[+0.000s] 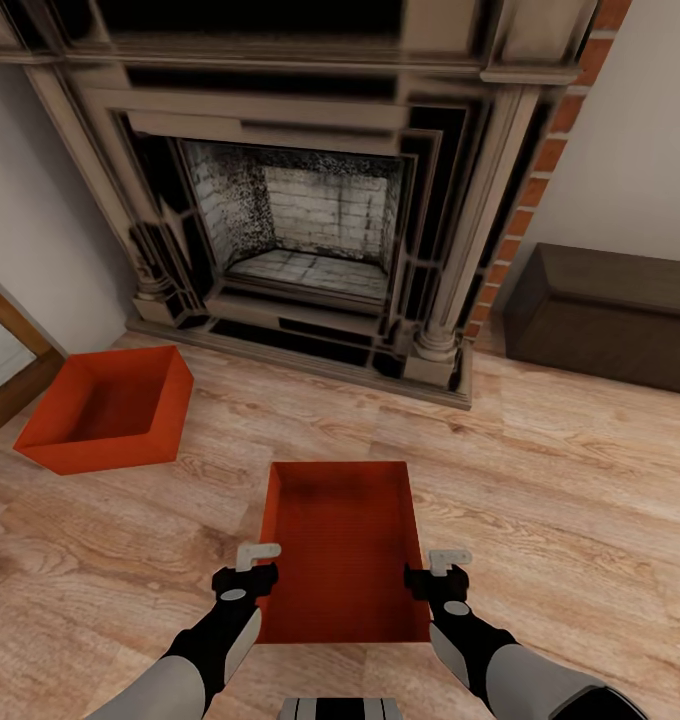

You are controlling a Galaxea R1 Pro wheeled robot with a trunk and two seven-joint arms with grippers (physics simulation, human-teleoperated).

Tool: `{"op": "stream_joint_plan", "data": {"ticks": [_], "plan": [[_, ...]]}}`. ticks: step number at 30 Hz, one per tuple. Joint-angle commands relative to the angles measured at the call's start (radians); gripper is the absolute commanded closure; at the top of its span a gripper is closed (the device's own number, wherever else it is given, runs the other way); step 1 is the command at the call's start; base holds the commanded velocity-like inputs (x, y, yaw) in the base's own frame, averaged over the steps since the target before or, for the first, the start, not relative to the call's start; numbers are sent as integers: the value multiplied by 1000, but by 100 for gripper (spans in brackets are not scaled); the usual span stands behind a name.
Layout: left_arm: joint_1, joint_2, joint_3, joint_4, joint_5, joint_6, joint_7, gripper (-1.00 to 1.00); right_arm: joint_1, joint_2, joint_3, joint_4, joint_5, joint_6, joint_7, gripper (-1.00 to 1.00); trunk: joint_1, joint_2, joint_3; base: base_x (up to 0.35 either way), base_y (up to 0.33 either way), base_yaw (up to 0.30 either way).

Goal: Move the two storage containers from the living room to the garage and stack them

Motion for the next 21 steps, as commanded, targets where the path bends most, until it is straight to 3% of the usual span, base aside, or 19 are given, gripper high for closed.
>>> {"op": "stream_joint_plan", "data": {"ticks": [1, 15, 21], "plan": [[0, 0, -2, 0, 0, 2, 5, -100, 0, 0, 9, 1, -9, -4, -4, -100, 0, 0, -1, 0, 0, 0], [0, 1, -3, 1, 1, 1, 7, -100, 1, 40, 9, 25, -9, -4, 9, -100, 0, 0, -1, 0, 0, 0], [0, 1, -3, 0, 1, 1, 7, -100, 1, 40, 9, 26, -9, -5, 9, -100, 23, -42, -19, 0, 0, 0]]}}
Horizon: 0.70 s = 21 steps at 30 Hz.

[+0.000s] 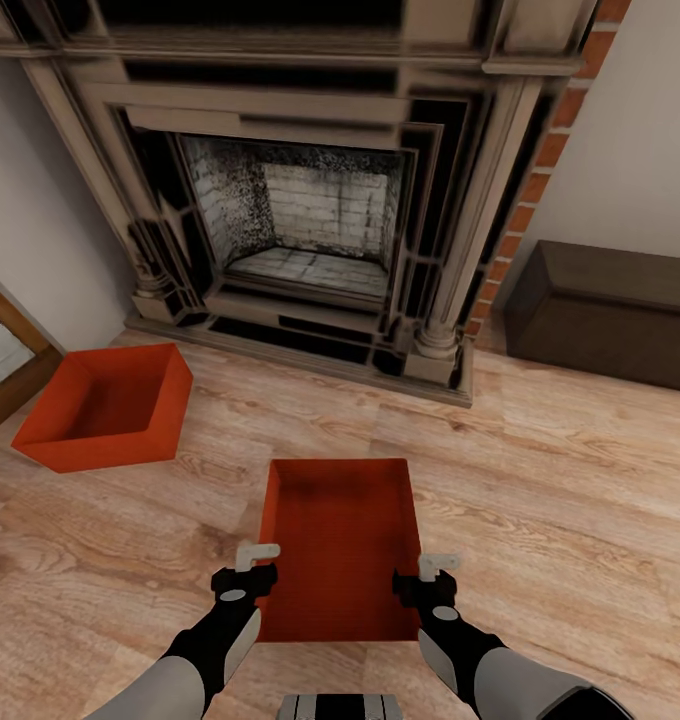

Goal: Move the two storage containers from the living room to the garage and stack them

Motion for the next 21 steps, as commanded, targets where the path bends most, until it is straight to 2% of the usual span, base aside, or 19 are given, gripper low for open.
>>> {"op": "stream_joint_plan", "data": {"ticks": [1, 4, 21], "plan": [[0, 0, -2, -1, 0, 2, 4, -100, -1, 0, 9, 1, -9, -4, -3, -100, 4, -7, -4, 0, 0, 0], [0, 0, -2, -1, 0, 2, 4, -100, -1, -1, 9, 1, -8, -5, -3, -100, 15, -28, -13, 0, 0, 0], [0, -2, -2, -1, 0, 2, 4, -100, -1, -14, 9, 1, -2, -13, -4, -100, 15, -28, -13, 0, 0, 0]]}}
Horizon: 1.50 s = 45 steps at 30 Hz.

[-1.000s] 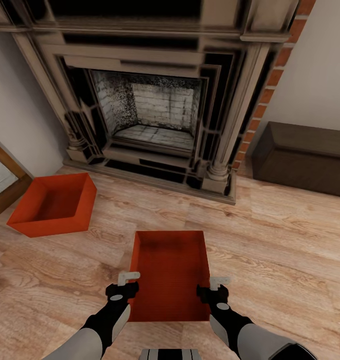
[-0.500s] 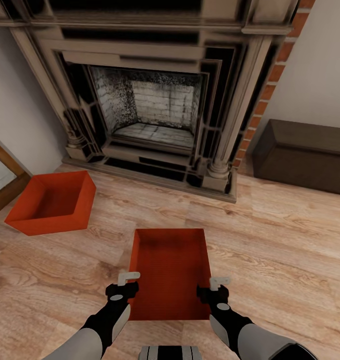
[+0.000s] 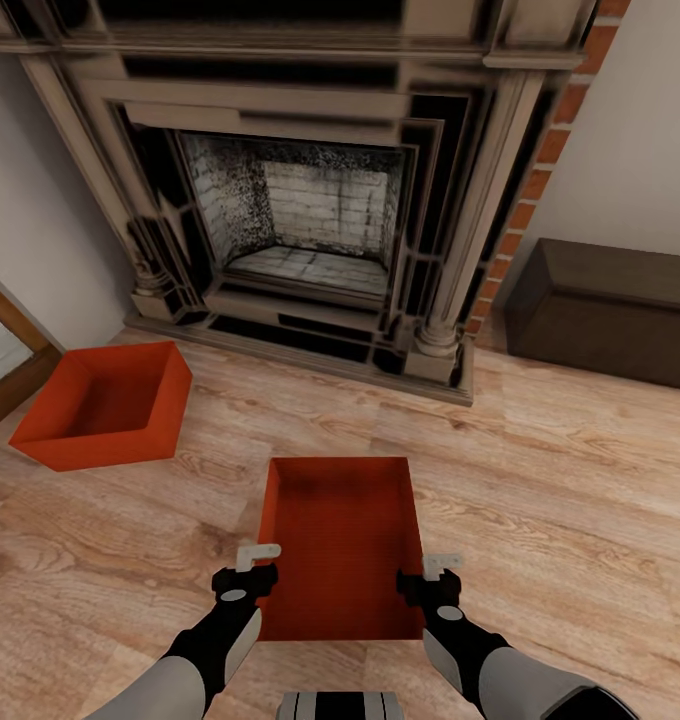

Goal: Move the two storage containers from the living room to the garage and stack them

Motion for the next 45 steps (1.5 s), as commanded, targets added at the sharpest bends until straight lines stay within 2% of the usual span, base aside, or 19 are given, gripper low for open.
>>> {"op": "stream_joint_plan", "data": {"ticks": [1, 9, 17, 40, 45], "plan": [[0, 0, -2, -1, 0, 2, 4, -100, 0, 0, 9, 1, -10, -4, -3, -100, 0, 0, -1, 0, 0, 0], [0, 0, -2, 0, 0, 2, 4, -100, 0, 1, 10, 1, -11, -4, -3, -100, 0, 0, -1, 0, 0, 0], [0, -4, -2, -2, -3, 3, 4, -100, 0, 4, 10, 1, -12, -2, -3, -100, 31, -56, -26, 0, 0, 0], [0, -2, -3, 2, -2, 2, 4, -100, -1, 0, 9, 1, -11, -4, -3, -100, 31, -56, -26, 0, 0, 0], [0, -2, -3, 25, -1, 1, 4, -100, -1, 0, 9, 1, -11, -4, -3, -100, 31, -56, -26, 0, 0, 0]]}}
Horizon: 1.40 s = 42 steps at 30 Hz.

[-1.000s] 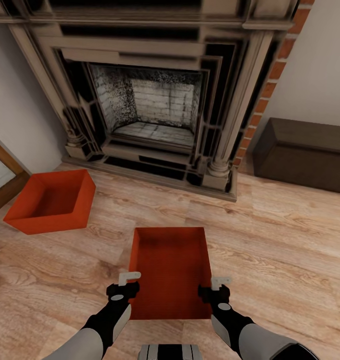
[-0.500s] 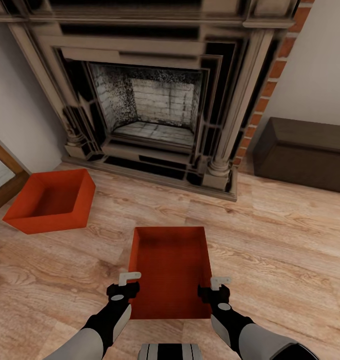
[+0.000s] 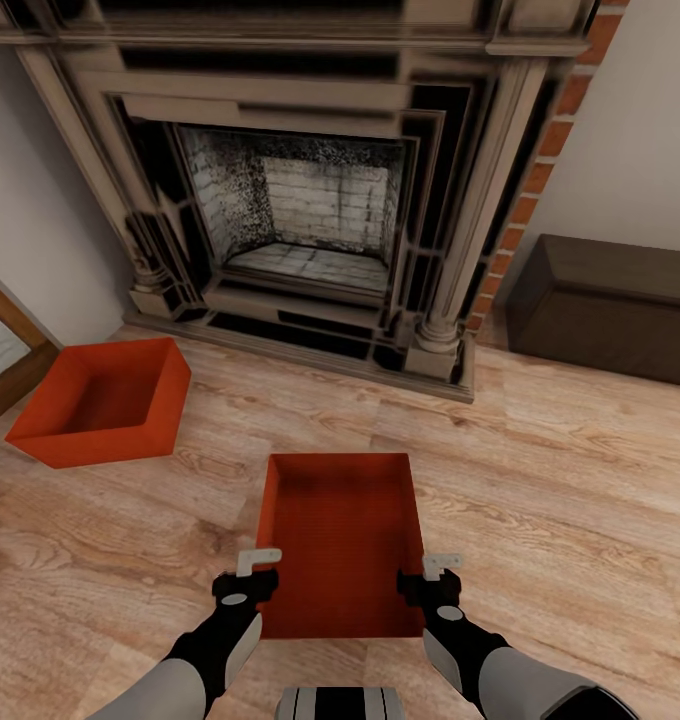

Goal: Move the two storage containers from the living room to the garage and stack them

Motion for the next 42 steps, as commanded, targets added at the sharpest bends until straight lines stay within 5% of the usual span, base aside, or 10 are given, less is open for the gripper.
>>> {"op": "stream_joint_plan", "data": {"ticks": [1, 27, 34, 42], "plan": [[0, 0, -2, 3, 0, 2, 4, -100, 0, 0, 9, 1, -9, -4, -4, -100, 0, 0, -1, 0, 0, 0], [0, -1, -1, 10, -1, 0, 4, -100, 0, -1, 11, 1, -7, -2, -4, -100, 0, 0, -1, 0, 0, 0], [0, -1, -1, 10, 0, 0, 4, -100, -1, -1, 11, 1, 45, -3, -5, -100, 0, 0, -1, 0, 0, 0], [0, -1, -1, 9, 0, 0, 4, -100, 0, -1, 10, 1, 53, -5, -5, -100, 0, 0, -1, 0, 0, 0]]}}
